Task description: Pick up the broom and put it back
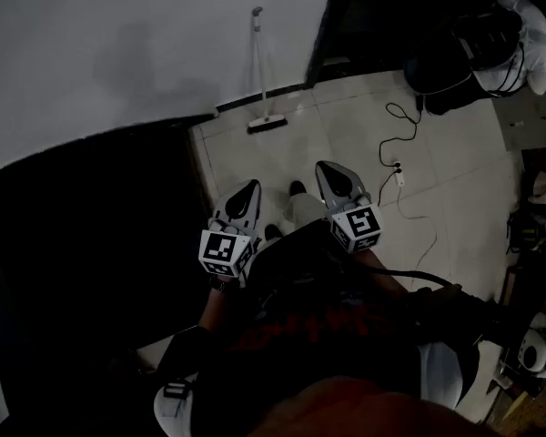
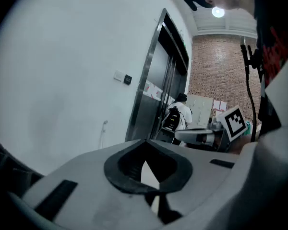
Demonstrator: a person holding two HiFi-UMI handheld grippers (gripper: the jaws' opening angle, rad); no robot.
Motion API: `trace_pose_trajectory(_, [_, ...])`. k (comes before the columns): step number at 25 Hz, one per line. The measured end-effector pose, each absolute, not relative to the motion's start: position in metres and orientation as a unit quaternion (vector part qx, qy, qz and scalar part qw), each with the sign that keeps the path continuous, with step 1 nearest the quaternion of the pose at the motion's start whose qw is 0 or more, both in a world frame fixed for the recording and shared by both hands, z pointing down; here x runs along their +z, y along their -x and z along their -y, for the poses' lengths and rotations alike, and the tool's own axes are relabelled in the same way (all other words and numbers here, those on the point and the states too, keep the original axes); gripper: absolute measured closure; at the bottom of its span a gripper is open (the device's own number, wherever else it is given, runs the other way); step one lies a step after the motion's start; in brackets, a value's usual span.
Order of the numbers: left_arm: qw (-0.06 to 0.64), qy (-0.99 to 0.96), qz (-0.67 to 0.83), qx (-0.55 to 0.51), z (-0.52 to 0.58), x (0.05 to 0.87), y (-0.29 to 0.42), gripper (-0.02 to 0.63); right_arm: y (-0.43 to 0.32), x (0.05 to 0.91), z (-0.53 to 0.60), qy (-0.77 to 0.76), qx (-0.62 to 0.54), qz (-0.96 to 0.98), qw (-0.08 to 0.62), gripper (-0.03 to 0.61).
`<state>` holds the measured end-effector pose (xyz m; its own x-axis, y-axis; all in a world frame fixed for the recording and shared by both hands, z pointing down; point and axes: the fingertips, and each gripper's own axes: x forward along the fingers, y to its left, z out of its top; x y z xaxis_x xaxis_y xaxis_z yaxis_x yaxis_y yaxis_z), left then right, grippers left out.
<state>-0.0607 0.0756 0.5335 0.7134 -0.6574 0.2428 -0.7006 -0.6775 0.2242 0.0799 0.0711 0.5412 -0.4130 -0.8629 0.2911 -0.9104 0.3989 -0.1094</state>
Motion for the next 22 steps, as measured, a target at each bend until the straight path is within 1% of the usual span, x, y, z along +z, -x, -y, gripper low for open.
trace_pose_trajectory(3, [0.119, -0.915, 0.383, 0.044, -0.02, 0.512, 0.058, 0.611, -0.089, 0.551, -0.037, -0.529, 0.142, 0.832, 0.093, 0.578])
trace_pose_trajectory(5, [0.116, -0.907, 0.404, 0.034, 0.016, 0.511, 0.056, 0.611, -0.096, 0.565, -0.002, -0.526, 0.15, 0.833, 0.085, 0.577])
trace_pose_trajectory(7, [0.138, -0.89, 0.434, 0.029, 0.049, 0.525, 0.059, 0.611, -0.098, 0.58, 0.043, -0.523, 0.148, 0.835, 0.086, 0.577])
trace_pose_trajectory(10, [0.179, -0.861, 0.475, 0.037, 0.088, 0.546, 0.063, 0.611, -0.102, 0.607, 0.12, -0.517, 0.137, 0.838, 0.109, 0.577])
trace_pose_trajectory(13, [0.18, -0.848, 0.494, 0.074, 0.119, 0.554, 0.056, 0.611, -0.113, 0.647, 0.202, -0.511, 0.145, 0.835, 0.143, 0.571])
trace_pose_trajectory(14, [0.18, -0.844, 0.499, 0.083, 0.129, 0.555, 0.055, 0.611, -0.113, 0.663, 0.233, -0.505, 0.153, 0.835, 0.155, 0.529])
trace_pose_trajectory(16, [0.192, -0.835, 0.509, 0.087, 0.146, 0.555, 0.058, 0.611, -0.107, 0.697, 0.296, -0.493, 0.171, 0.833, 0.184, 0.473])
trace_pose_trajectory(18, [0.208, -0.825, 0.518, 0.093, 0.155, 0.558, 0.066, 0.611, -0.096, 0.733, 0.354, -0.485, 0.186, 0.827, 0.217, 0.459])
trace_pose_trajectory(19, [0.213, -0.82, 0.522, 0.099, 0.159, 0.561, 0.071, 0.611, -0.091, 0.751, 0.382, -0.483, 0.198, 0.821, 0.23, 0.438])
trace_pose_trajectory(20, [0.215, -0.816, 0.527, 0.104, 0.164, 0.562, 0.076, 0.611, -0.085, 0.767, 0.408, -0.483, 0.213, 0.815, 0.24, 0.392])
trace_pose_trajectory(21, [0.217, -0.811, 0.532, 0.108, 0.169, 0.56, 0.082, 0.611, -0.081, 0.779, 0.433, -0.486, 0.228, 0.807, 0.246, 0.365])
trace_pose_trajectory(22, [0.217, -0.807, 0.538, 0.109, 0.174, 0.556, 0.089, 0.611, -0.076, 0.789, 0.456, -0.492, 0.241, 0.799, 0.25, 0.365])
